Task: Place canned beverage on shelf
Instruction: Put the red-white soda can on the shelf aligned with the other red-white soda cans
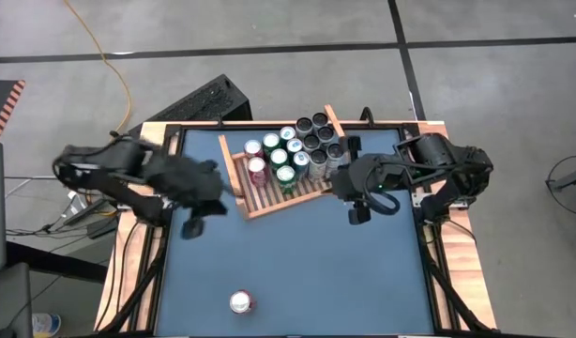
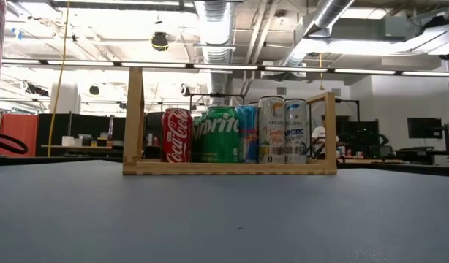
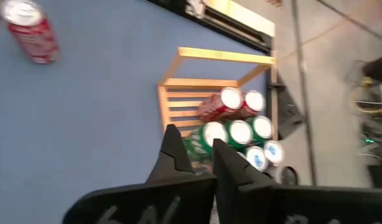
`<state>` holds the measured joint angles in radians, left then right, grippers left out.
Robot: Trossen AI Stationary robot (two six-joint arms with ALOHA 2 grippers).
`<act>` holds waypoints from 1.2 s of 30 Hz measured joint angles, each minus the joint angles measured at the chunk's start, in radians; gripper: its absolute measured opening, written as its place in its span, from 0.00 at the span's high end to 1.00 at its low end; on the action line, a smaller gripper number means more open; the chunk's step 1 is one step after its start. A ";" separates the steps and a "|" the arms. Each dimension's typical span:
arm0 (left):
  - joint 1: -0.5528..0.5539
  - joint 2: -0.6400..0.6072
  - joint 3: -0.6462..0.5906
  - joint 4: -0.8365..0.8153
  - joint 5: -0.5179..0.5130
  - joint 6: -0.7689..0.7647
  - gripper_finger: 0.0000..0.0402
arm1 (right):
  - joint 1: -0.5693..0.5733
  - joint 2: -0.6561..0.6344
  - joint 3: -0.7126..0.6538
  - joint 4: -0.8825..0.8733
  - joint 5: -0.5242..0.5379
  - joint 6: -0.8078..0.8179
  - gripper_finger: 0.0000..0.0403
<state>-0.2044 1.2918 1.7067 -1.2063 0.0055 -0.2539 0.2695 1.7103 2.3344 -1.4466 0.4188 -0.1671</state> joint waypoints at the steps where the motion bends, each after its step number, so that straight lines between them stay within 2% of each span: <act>1: -0.045 -0.020 -0.003 0.006 -0.009 -0.057 0.93 | -0.004 0.000 0.000 0.001 -0.025 0.001 0.96; 5: -0.247 -0.051 -0.019 0.105 -0.031 -0.257 0.82 | -0.007 0.000 0.000 0.011 -0.073 0.036 0.85; 9: -0.452 -0.026 -0.052 0.257 -0.076 -0.371 0.69 | 0.010 0.000 0.000 0.033 -0.079 0.064 0.75; 11: -0.527 0.008 -0.058 0.298 -0.098 -0.402 0.63 | 0.022 0.000 0.000 0.048 -0.083 0.075 0.70; 15: -0.631 0.093 -0.059 0.280 -0.119 -0.452 0.53 | 0.033 0.004 0.000 0.084 -0.084 0.096 0.63; 19: -0.701 0.181 -0.059 0.241 -0.160 -0.465 0.47 | 0.039 0.014 0.000 0.117 -0.084 0.113 0.59; 22: -0.740 0.232 -0.060 0.221 -0.259 -0.427 0.46 | 0.035 0.028 0.002 0.147 -0.113 0.142 0.57; 26: -0.782 0.288 -0.059 0.228 -0.429 -0.309 0.46 | 0.038 0.048 0.001 0.149 -0.151 0.174 0.56; 30: -0.790 0.340 -0.060 0.232 -0.553 -0.174 0.46 | 0.041 0.072 -0.001 0.148 -0.170 0.193 0.56; 34: -0.766 0.359 -0.060 0.290 -0.592 -0.075 0.44 | 0.045 0.094 0.000 0.153 -0.219 0.197 0.56; 36: -0.748 0.357 -0.059 0.331 -0.565 -0.121 0.43 | 0.045 0.103 0.001 0.160 -0.250 0.197 0.56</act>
<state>-0.9528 1.6489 1.6478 -0.8756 -0.5593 -0.3745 0.3146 1.8137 2.3353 -1.2868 0.1692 0.0299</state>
